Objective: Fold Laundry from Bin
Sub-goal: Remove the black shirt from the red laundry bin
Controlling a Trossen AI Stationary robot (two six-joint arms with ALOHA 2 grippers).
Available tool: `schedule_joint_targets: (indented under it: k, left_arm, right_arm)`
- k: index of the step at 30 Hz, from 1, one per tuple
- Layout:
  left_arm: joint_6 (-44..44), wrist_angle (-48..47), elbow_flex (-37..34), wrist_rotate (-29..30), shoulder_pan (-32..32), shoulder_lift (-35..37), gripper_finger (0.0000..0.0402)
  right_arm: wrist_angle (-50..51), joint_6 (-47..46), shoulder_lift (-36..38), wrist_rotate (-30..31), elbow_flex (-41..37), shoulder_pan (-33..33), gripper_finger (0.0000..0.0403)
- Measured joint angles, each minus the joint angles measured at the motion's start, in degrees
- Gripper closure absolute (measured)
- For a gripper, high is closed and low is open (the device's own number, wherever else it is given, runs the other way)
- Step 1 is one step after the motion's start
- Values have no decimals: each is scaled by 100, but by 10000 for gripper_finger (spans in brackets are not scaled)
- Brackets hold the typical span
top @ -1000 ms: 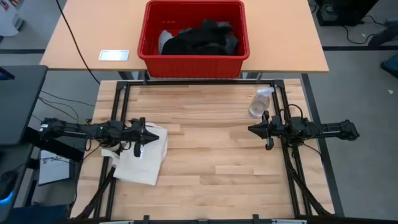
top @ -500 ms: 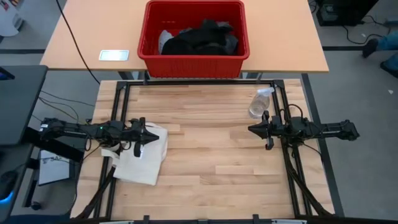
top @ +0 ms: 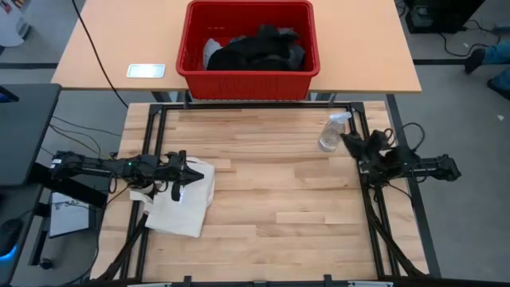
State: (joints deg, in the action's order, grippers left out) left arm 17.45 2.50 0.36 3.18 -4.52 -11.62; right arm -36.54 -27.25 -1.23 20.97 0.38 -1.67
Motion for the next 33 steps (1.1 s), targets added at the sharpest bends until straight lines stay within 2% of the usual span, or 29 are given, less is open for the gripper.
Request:
schedule_joint_targets:
  k: [5, 7, 10, 13, 17, 21, 23, 28, 33]
  left_arm:
    - [307, 398, 1, 83, -2, 4, 374]
    - [582, 391, 0, 329, -2, 2, 374]
    - [1137, 526, 1, 370, -1, -1, 374]
    - [1948, 772, 1, 374, -2, 4, 374]
    - [2293, 1120, 0, 427, -2, 2, 374]
    - [2171, 1840, 7, 1198, 44, -32, 374]
    - [2052, 1793, 91, 1439, 135, -89, 374]
    - [2042, 1638, 770, 1493, 361, -768, 374]
    - [1491, 1149, 1858, 1573, 607, -2014, 374]
  right_arm:
    - [-1168, 781, 0, 57, -1, 0, 362]
    - [-1447, 816, 0, 55, 0, 0, 362]
    - [-1711, 742, 0, 57, 0, 0, 362]
    - [-1531, 407, -13, 202, 0, 0, 362]
    - [-808, -252, -178, 582, 0, 0, 362]
    - [-520, -784, -480, 825, 74, 2, 362]
    - [-469, -760, -688, 735, 144, 2, 362]
    - [-453, -754, -1337, 207, 625, 4, 362]
    - [-102, -406, -2145, 45, 1478, 21, 362]
